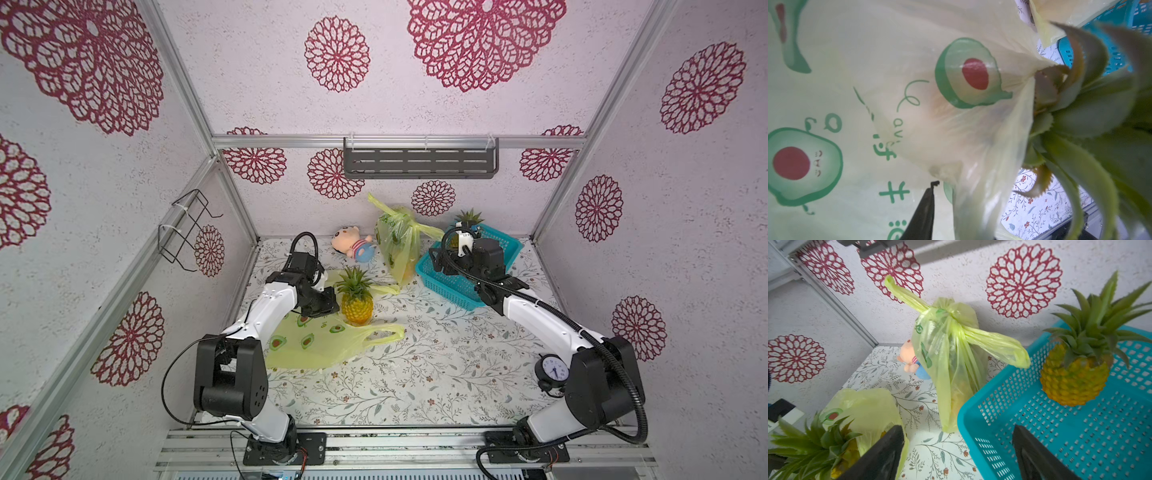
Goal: Place the pineapple into a plastic bag & tie a knot
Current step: Pick up the pineapple from the basket.
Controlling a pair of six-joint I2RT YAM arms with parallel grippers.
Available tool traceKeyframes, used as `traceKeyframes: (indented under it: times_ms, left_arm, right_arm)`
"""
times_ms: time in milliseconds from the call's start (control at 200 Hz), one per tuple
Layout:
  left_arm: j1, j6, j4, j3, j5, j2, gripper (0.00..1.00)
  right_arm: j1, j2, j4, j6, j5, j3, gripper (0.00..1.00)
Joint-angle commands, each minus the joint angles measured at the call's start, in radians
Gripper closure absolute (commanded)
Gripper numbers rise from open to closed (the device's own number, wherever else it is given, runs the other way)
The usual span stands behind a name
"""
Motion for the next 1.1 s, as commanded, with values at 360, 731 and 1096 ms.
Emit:
traceKeyframes:
  times_ms: [360, 731, 1096]
  left_arm:
    - [0.006, -0.097, 0.139, -0.109, 0.086, -0.122, 0.82]
    - [0.007, -0.063, 0.080, -0.089, 0.027, -0.145, 1.00]
    - [0.008, -0.060, 0.073, -0.115, 0.013, -0.164, 1.00]
  right_arm:
    - [-0.111, 0.111, -0.197, 0.104, 0.074, 0.203, 0.15]
    - [-0.201, 0.264, -0.240, 0.038, 0.094, 0.393, 0.14]
    - [-0.237, 0.469, -0.302, -0.056, 0.163, 0.637, 0.08]
